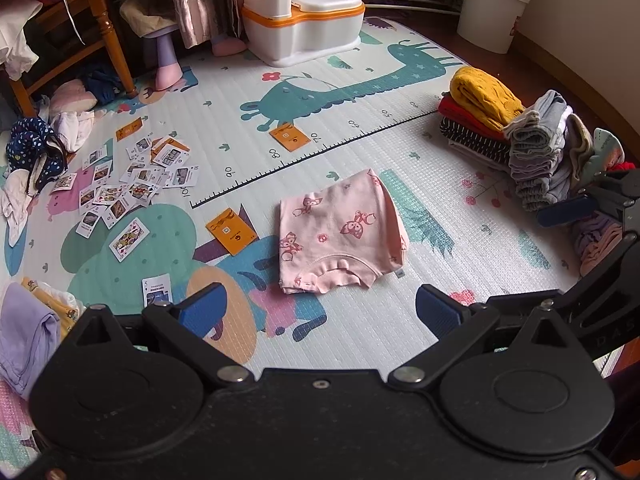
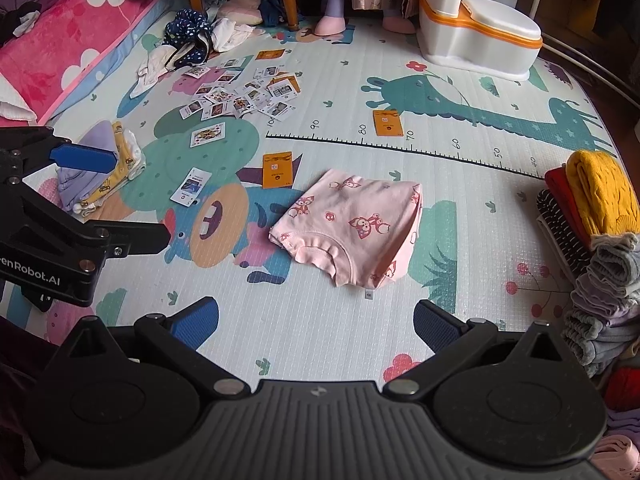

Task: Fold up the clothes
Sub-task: 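Move both grippers toward the folded pink fox-print garment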

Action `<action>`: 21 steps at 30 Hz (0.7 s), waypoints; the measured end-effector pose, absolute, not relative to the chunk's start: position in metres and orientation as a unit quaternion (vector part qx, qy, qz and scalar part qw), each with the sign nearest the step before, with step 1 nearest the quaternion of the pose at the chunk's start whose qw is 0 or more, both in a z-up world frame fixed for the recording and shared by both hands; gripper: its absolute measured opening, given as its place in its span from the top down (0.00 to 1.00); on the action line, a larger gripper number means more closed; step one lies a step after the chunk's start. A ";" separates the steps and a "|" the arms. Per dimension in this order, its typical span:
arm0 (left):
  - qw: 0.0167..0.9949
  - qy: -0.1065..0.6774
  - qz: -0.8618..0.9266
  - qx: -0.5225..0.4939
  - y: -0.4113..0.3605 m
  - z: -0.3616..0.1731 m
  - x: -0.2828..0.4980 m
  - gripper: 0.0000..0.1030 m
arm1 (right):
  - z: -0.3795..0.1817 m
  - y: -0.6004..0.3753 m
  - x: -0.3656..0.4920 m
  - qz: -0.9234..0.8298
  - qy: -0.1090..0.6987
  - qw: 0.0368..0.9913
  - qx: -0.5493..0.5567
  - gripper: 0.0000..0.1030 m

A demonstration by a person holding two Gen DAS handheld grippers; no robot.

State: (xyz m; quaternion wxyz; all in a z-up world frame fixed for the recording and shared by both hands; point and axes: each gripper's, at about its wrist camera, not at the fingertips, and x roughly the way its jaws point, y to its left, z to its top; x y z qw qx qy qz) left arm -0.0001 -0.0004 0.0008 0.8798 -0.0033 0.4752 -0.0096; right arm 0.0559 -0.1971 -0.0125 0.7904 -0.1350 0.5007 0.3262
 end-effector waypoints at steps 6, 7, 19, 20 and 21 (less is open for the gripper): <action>0.880 0.475 -0.012 -0.004 0.001 0.000 -0.001 0.01 | -0.013 -0.197 0.056 0.326 0.500 0.791 -0.136 0.00; 0.880 0.475 -0.012 -0.004 0.001 0.001 0.000 0.01 | -0.013 -0.197 0.056 0.326 0.500 0.791 -0.136 0.00; 0.876 0.482 -0.023 -0.004 -0.005 0.002 0.007 0.01 | -0.013 -0.197 0.060 0.332 0.500 0.787 -0.140 0.00; 0.875 0.484 -0.026 -0.003 -0.006 0.001 0.008 0.01 | -0.014 -0.198 0.061 0.333 0.501 0.786 -0.141 0.00; 0.874 0.485 -0.030 -0.001 -0.006 0.001 0.009 0.01 | -0.014 -0.198 0.062 0.334 0.501 0.786 -0.142 0.00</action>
